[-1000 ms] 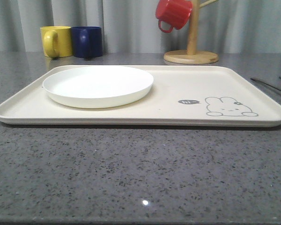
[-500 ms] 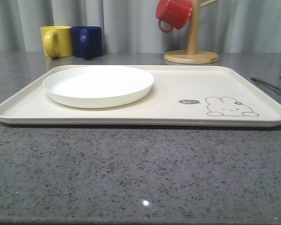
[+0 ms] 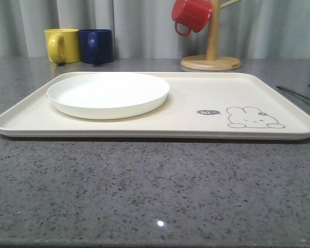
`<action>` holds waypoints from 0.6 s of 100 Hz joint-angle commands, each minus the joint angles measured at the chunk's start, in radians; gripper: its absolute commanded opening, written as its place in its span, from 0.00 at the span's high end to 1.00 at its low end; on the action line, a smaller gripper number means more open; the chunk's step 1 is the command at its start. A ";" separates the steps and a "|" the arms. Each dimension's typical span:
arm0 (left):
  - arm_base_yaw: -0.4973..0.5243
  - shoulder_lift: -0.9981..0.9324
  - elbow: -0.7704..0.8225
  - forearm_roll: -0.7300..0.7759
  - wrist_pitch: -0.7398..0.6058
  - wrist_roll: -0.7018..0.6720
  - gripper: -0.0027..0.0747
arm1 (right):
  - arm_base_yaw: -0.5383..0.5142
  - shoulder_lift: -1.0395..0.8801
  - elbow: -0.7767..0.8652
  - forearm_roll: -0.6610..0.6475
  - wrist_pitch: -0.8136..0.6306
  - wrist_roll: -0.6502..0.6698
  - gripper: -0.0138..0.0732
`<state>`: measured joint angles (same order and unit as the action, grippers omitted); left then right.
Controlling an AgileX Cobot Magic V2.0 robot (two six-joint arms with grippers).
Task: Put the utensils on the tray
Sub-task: 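Raise the left gripper away from the plate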
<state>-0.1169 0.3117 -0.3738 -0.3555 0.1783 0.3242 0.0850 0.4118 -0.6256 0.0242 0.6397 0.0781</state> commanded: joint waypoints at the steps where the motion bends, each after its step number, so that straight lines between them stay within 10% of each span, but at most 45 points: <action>1: 0.001 0.006 -0.026 -0.005 -0.085 0.000 0.99 | -0.004 0.116 -0.110 0.000 0.014 -0.010 0.92; 34: 0.001 0.006 -0.026 -0.005 -0.085 0.000 0.99 | -0.004 0.355 -0.177 0.001 0.019 -0.010 0.90; 60: 0.001 0.006 -0.026 -0.005 -0.085 0.000 0.99 | -0.004 0.394 -0.177 0.001 0.073 -0.010 0.47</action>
<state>-0.1169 0.3117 -0.3738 -0.3555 0.1783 0.3242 0.0850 0.8040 -0.7644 0.0242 0.7509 0.0781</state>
